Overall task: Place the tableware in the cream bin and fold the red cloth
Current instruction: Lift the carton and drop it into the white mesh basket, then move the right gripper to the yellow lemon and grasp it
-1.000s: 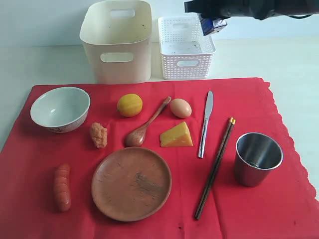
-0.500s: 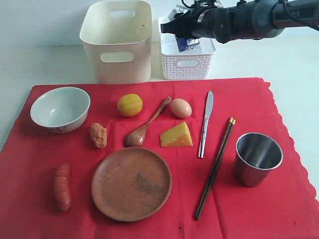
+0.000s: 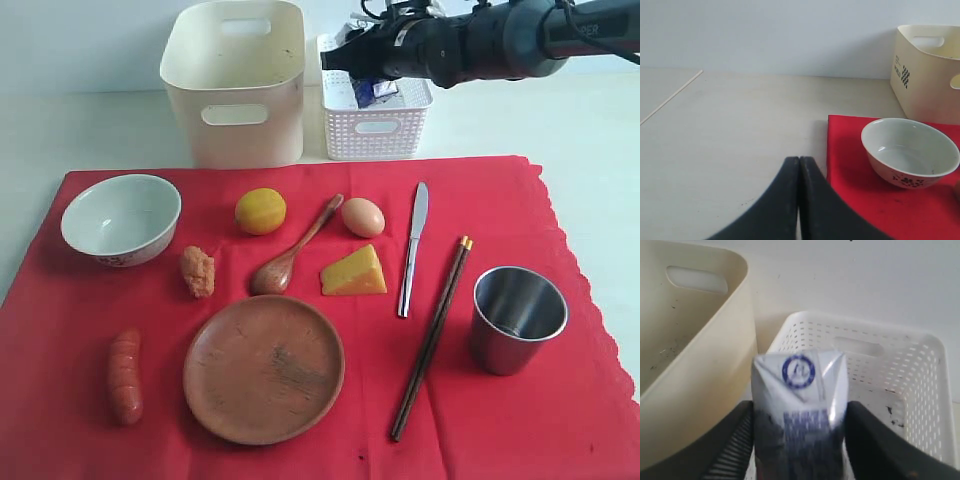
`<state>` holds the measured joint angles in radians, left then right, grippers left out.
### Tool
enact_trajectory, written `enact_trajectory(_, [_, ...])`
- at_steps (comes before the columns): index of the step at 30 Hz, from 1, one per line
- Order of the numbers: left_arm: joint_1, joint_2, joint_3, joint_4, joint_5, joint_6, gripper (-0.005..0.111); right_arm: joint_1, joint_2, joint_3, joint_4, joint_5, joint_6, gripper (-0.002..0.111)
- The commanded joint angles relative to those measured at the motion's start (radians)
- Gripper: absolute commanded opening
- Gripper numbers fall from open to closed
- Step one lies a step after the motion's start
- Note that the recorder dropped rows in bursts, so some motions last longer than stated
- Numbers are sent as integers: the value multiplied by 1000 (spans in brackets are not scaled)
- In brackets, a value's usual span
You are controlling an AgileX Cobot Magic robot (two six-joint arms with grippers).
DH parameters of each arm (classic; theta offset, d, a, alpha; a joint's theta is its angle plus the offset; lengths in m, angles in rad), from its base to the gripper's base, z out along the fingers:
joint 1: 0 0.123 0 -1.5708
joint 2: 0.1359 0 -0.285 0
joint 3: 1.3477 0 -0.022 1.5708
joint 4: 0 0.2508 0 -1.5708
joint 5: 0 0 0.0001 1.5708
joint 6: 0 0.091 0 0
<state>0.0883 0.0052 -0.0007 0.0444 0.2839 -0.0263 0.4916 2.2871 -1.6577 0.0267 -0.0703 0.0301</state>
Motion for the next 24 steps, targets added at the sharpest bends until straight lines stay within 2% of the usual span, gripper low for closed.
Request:
enact_trajectory(1, [3, -5, 1, -4, -8, -8, 1, 3, -15, -14, -4, -38, -11, 73])
enact_trajectory(4, [3, -5, 1, -4, -8, -8, 1, 3, -15, -14, -4, -37, -11, 87])
enact_trajectory(6, [3, -5, 1, -4, -8, -8, 1, 3, -15, -14, -4, -37, -11, 91])
enact_trajectory(15, [3, -5, 1, -4, -8, -8, 1, 3, -59, -14, -4, 9, -11, 92])
enact_trajectory(19, [3, -5, 1, -4, -8, -8, 1, 3, -142, -14, -49, 134, -13, 92])
enact_trajectory(24, [3, -5, 1, -4, -8, -8, 1, 3, -291, -14, -116, 382, -13, 92])
